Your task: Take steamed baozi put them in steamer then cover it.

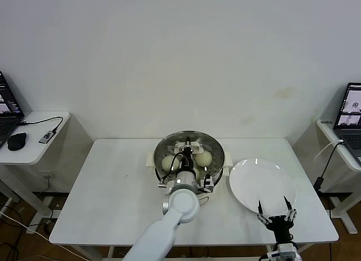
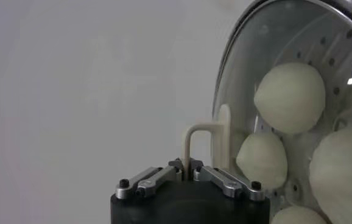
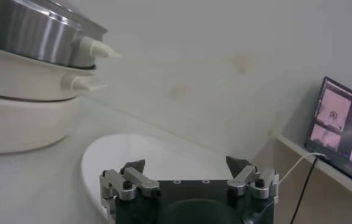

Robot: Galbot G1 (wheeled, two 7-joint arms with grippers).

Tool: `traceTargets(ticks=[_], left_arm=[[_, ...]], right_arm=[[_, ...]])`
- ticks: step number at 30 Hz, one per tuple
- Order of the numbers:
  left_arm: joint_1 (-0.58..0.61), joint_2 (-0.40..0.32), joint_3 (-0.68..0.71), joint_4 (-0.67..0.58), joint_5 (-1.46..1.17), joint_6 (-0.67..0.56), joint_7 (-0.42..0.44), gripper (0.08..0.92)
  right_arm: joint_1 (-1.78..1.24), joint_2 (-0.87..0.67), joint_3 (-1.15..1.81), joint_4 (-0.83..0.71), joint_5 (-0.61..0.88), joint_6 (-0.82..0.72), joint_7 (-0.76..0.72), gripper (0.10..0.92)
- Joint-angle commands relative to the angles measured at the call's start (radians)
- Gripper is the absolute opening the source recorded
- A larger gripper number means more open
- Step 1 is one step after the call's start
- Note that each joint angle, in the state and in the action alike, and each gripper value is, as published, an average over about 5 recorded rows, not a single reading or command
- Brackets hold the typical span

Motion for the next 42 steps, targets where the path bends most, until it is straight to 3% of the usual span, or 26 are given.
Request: traceTargets(ticks=[1, 7, 13, 19, 27, 33, 36, 38, 39, 42], left_arm=[[0.002, -0.009, -0.003, 0.006, 0.002, 0.003, -0.005, 0.132], [0.009, -0.009, -0.004, -0.003, -0.004, 0.007, -0.015, 0.141], [0.025, -0.001, -0.003, -0.037, -0.005, 0.007, -0.020, 0.301], [0.082, 0.038, 0.004, -0.156, -0.024, 0.007, -0.020, 0.474], [0.220, 0.168, -0.001, -0.415, -0.152, 0.007, -0.056, 0.708], [0.389, 0.318, -0.146, -0.640, -0.480, -0.012, -0.202, 0.817], [0.537, 0.381, -0.299, -0.704, -0.811, -0.138, -0.375, 0.822], [0.645, 0.399, -0.432, -0.678, -1.081, -0.343, -0.492, 0.823], [0.694, 0.401, -0.500, -0.646, -1.207, -0.461, -0.527, 0.823], [0.797, 0.372, -0.660, -0.518, -1.517, -0.758, -0.526, 0.823]], right_arm=[[0.001, 0.000, -0.004, -0.002, -0.001, 0.001, -0.001, 0.823], [0.000, 0.001, -0.006, -0.003, -0.003, 0.002, -0.001, 0.823], [-0.002, 0.003, -0.010, -0.001, -0.008, 0.003, -0.003, 0.823], [-0.006, 0.005, -0.011, 0.001, -0.013, 0.003, -0.004, 0.823], [-0.014, 0.003, -0.010, 0.001, -0.011, 0.005, -0.003, 0.823], [-0.026, -0.002, -0.018, 0.006, 0.011, 0.019, 0.003, 0.823], [-0.036, -0.013, -0.032, 0.016, 0.048, 0.030, 0.005, 0.823], [-0.045, -0.026, -0.046, 0.023, 0.082, 0.036, 0.004, 0.823], [-0.050, -0.033, -0.054, 0.027, 0.100, 0.038, 0.003, 0.823], [-0.069, -0.060, -0.082, 0.039, 0.153, 0.044, 0.000, 0.823]])
